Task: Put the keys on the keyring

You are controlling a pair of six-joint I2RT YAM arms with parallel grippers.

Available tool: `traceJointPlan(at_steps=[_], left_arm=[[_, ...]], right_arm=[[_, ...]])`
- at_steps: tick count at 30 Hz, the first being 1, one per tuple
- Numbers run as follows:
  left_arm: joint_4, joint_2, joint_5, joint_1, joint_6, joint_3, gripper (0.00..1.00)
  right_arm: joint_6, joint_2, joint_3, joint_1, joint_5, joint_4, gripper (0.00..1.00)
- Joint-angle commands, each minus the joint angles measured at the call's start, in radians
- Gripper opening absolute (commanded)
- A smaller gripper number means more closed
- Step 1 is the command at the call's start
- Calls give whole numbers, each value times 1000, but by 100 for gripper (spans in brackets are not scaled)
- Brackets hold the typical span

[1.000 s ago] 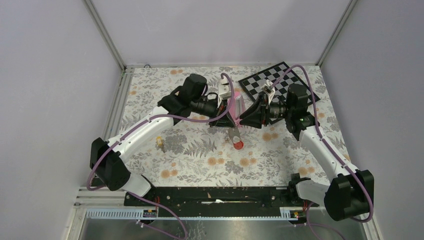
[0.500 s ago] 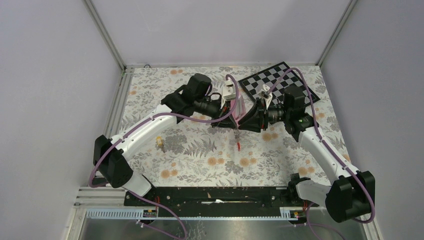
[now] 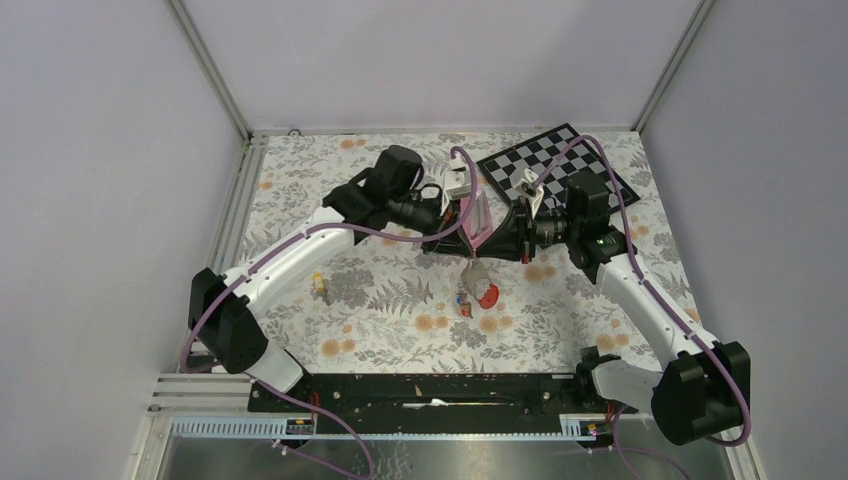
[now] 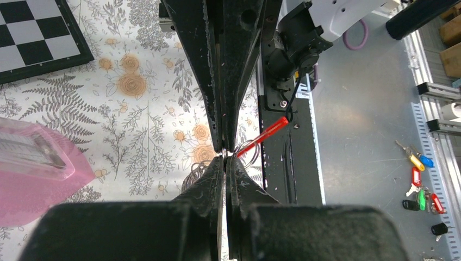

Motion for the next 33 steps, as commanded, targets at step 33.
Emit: traceJointPlan(at_steps=[33], left_arm=[[528, -58, 248, 93, -333, -160, 33]], right_arm=[[684, 18, -112, -47, 22, 825, 0]])
